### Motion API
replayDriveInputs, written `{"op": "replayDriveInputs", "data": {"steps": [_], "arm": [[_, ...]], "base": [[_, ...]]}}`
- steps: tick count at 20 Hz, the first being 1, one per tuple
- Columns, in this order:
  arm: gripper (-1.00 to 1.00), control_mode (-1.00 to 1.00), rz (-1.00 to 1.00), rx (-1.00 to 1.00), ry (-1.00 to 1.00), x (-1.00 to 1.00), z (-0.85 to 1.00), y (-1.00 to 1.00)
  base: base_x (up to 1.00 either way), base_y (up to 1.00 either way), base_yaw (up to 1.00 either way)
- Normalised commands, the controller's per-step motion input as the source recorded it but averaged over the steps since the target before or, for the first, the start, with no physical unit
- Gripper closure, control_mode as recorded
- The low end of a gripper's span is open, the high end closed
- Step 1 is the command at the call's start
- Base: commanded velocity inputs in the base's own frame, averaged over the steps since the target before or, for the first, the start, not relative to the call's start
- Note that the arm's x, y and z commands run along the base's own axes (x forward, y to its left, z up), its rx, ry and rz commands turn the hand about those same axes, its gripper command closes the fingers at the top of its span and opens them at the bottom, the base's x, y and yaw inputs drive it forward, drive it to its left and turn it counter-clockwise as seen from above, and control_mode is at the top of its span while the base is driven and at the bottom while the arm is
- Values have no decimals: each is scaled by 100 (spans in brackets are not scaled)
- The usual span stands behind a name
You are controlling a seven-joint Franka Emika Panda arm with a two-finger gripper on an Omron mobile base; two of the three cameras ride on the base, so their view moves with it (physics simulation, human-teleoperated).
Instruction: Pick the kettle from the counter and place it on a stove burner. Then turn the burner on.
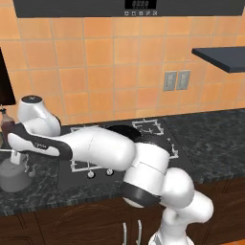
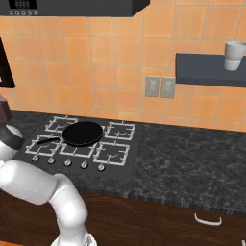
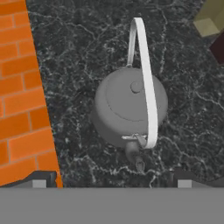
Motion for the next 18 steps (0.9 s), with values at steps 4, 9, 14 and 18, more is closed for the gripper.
{"op": "replayDriveInputs", "data": {"steps": [4,9,14,18], "arm": [[-100,-100,0,0,0,0,2,40],[-100,-100,0,0,0,0,0,28],[-100,-100,-2,0,2,7,-3,-2],[-100,-100,0,0,1,2,-25,-31]], "base": [[0,0,0],[0,0,0],[0,0,0],[0,0,0]]}}
